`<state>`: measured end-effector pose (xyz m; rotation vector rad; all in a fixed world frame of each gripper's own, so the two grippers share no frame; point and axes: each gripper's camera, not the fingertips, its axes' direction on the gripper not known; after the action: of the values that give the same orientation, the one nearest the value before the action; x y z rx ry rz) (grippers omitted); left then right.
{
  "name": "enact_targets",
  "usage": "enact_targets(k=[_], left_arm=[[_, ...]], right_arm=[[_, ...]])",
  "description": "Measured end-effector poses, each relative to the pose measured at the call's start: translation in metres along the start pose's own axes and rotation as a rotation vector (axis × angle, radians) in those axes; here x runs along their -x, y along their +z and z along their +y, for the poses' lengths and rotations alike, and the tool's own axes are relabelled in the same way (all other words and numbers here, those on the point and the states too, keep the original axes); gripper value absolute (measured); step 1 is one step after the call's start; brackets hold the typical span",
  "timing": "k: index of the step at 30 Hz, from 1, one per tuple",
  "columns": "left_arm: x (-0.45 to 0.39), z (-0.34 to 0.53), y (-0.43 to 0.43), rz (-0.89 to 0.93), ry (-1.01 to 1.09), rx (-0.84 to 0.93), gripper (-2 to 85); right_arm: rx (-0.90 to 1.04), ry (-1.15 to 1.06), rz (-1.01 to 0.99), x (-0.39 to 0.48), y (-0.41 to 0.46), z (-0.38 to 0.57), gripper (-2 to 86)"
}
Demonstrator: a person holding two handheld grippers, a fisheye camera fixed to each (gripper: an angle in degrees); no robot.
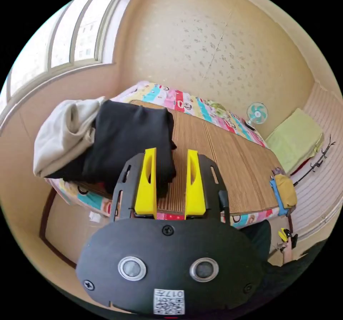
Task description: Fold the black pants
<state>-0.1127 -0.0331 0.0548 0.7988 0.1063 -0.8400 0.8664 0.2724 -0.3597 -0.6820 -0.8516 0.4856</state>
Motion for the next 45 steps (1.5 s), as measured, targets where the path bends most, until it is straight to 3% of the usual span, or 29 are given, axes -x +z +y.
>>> enact_targets(k=[2,4,5,6,8,11,13,17,21,23,26,28,33,35,41,43,45], left_arm=[[0.01,-0.024,0.021,-0.066,-0.013,0.039,15.6],[0.016,-0.036,0.092,-0.009,-0.039,0.296,15.8],[0.014,-0.034,0.104,-0.038,-0.042,0.323,15.1],[0.002,-0.029,0.111,-0.137,-0.016,0.285,12.7],[-0.017,-0.025,0.108,-0.159,-0.047,0.216,7.4],[-0.041,-0.029,0.089,0.19,-0.166,0.059,3.1],[-0.095,-0.036,0.088,0.369,-0.049,0.051,3.1],[-0.214,-0.012,0.073,0.491,0.253,0.071,3.6],[-0.331,0.078,0.084,0.667,0.592,0.251,4.1],[-0.352,0.125,0.1,0.697,0.629,0.367,3.6],[-0.338,0.18,0.105,0.792,0.54,0.455,3.4],[-0.307,0.199,0.094,0.763,0.468,0.463,4.6],[-0.234,0.196,0.076,0.757,0.285,0.474,6.3],[-0.211,0.19,0.069,0.744,0.228,0.45,6.5],[-0.167,0.174,0.038,0.718,0.102,0.351,9.3],[-0.161,0.169,0.032,0.694,0.078,0.323,10.1],[-0.159,0.159,0.032,0.688,0.061,0.296,10.9]], right_arm=[[0.03,-0.051,0.001,0.023,0.013,-0.003,8.1],[0.047,-0.087,-0.014,0.043,0.027,-0.005,7.7],[0.056,-0.103,-0.046,0.053,0.036,-0.004,7.2],[0.062,-0.117,-0.087,0.061,0.046,-0.001,5.6],[0.078,-0.134,-0.144,0.071,0.061,0.008,4.0],[0.117,-0.156,-0.21,0.085,0.087,0.025,2.8],[0.146,-0.178,-0.219,0.094,0.1,0.033,2.5],[0.167,-0.256,-0.224,0.124,0.119,0.051,2.8],[0.175,-0.341,-0.095,0.152,0.136,0.07,6.9],[0.204,-0.384,0.004,0.166,0.154,0.081,9.1],[0.269,-0.479,0.09,0.198,0.194,0.104,11.2],[0.345,-0.557,0.058,0.222,0.229,0.116,11.9],[0.577,-0.734,-0.083,0.315,0.377,0.139,14.0],[0.579,-0.781,-0.027,0.348,0.429,0.141,14.6],[0.522,-0.649,0.214,0.378,0.577,0.098,14.1],[0.63,-0.558,0.336,0.355,0.615,0.088,10.1],[0.731,-0.456,0.255,0.324,0.623,0.092,6.9]])
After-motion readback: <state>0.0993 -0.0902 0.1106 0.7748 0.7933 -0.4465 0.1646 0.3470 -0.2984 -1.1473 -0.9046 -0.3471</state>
